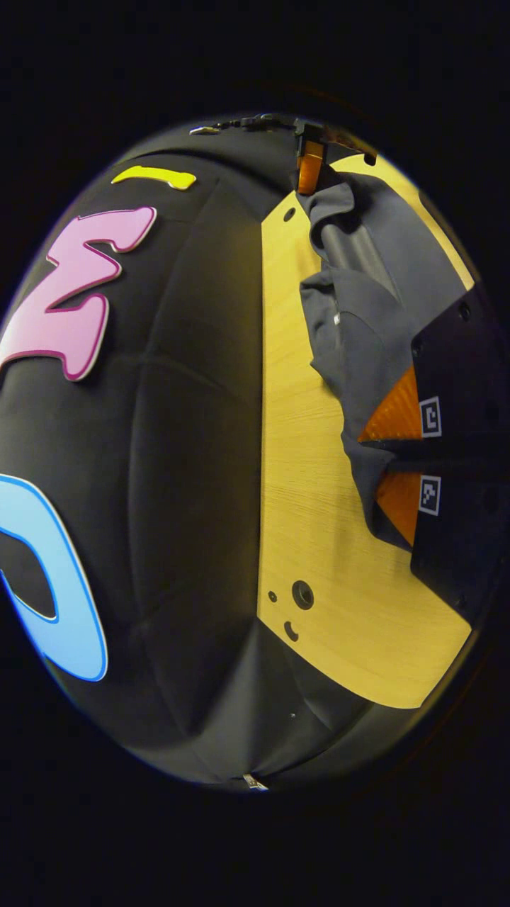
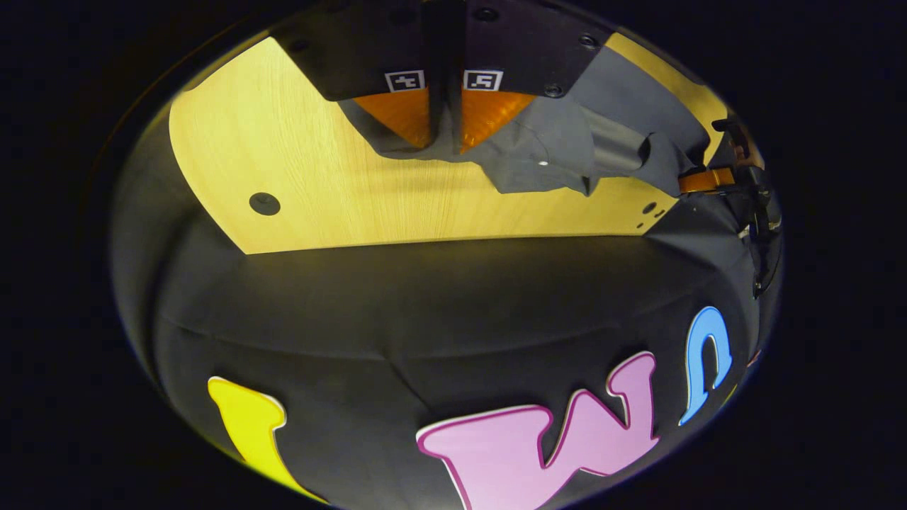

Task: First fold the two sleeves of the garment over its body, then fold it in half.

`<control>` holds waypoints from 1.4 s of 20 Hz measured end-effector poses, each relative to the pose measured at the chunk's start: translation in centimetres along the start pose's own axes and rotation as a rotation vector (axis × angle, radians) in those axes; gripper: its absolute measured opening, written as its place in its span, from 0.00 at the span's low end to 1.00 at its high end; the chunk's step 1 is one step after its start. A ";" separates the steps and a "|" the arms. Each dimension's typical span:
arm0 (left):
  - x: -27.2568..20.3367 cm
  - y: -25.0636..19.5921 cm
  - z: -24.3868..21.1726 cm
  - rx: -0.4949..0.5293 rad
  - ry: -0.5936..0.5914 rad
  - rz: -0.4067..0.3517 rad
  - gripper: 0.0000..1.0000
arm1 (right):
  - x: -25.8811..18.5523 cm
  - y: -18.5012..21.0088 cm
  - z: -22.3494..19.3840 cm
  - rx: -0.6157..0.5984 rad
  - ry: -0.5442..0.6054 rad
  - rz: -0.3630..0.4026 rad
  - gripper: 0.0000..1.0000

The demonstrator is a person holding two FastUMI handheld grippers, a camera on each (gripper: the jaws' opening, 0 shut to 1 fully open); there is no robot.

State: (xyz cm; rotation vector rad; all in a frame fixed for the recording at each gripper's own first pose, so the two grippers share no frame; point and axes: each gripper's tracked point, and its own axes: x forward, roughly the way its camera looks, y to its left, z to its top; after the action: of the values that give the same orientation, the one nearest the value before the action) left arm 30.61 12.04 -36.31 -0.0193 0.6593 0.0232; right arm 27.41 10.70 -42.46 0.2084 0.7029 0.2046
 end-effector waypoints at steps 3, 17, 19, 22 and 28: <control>2.0 -0.1 -1.1 0.009 0.020 0.014 0.05 | 2.0 -0.6 -1.6 0.003 0.025 -0.012 0.05; 4.5 0.6 -4.2 0.015 0.068 0.091 0.30 | 4.4 -2.5 -4.3 0.014 0.081 -0.048 0.38; 3.9 0.5 -3.9 0.010 0.068 0.084 0.43 | 3.6 -2.4 -3.9 0.012 0.076 -0.044 0.46; 2.6 -0.4 -3.4 -0.005 0.061 0.050 0.71 | 2.2 -2.0 -3.1 0.013 0.070 -0.032 0.76; -1.6 -1.9 -2.5 0.031 0.037 0.022 0.94 | -2.4 -0.3 -1.3 0.005 0.035 0.010 0.90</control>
State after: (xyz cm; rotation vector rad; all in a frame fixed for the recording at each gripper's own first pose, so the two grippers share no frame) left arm 27.84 10.08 -37.27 0.0178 0.6969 0.0340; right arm 24.80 9.95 -42.03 0.2136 0.7374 0.2167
